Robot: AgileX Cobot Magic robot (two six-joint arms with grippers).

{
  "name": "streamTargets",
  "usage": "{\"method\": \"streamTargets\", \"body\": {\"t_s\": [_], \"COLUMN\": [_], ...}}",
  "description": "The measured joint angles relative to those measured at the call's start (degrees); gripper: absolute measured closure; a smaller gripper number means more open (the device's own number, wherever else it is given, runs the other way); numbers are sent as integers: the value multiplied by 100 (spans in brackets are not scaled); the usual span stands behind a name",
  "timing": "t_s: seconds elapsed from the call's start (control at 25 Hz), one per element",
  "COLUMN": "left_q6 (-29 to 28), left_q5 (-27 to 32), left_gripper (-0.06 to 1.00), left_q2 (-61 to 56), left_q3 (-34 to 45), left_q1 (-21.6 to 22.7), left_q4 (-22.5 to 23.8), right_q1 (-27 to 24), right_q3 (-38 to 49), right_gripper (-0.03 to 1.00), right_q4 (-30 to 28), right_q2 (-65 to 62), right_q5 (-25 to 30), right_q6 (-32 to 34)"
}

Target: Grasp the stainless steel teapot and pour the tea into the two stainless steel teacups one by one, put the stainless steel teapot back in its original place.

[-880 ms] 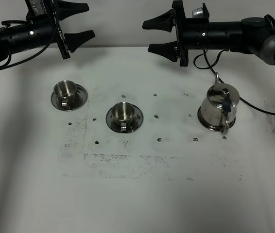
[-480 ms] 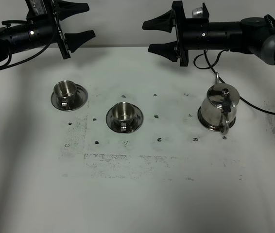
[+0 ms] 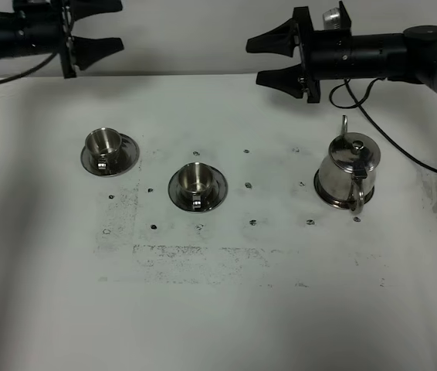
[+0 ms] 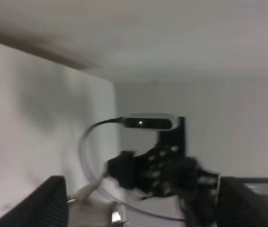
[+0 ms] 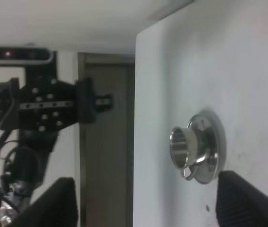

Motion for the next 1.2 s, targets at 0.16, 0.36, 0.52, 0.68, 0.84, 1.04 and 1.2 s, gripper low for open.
{"method": "streamTargets", "body": {"t_s": [0.16, 0.36, 0.52, 0.68, 0.84, 1.04, 1.2], "left_q6": [-288, -553, -844, -802, -644, -314, -157], "left_q5": [0, 12, 6, 11, 11, 16, 16], "left_gripper": [25, 25, 25, 25, 25, 25, 25], "left_q2": [-617, -1556, -2413, -3604, -4922, -6293, -7337], "left_q3": [0, 0, 148, 918, 1924, 2955, 3593], "left_q1": [272, 470, 733, 1040, 1061, 1012, 521], "left_q4": [1208, 2729, 3735, 4543, 5252, 5175, 5174], "right_q1": [-423, -936, -1291, -1604, -1862, -1897, -1897], "right_q3": [0, 0, 0, 0, 0, 0, -5], "right_gripper": [37, 37, 37, 37, 37, 37, 37], "right_q4": [-104, -537, -1058, -1307, -1321, -1334, -1334], "right_q2": [-121, -512, -855, -1154, -1415, -1657, -1800], "right_q5": [102, 119, 131, 144, 145, 145, 160], "right_q6": [-57, -73, -85, -133, -197, -267, -322]}}
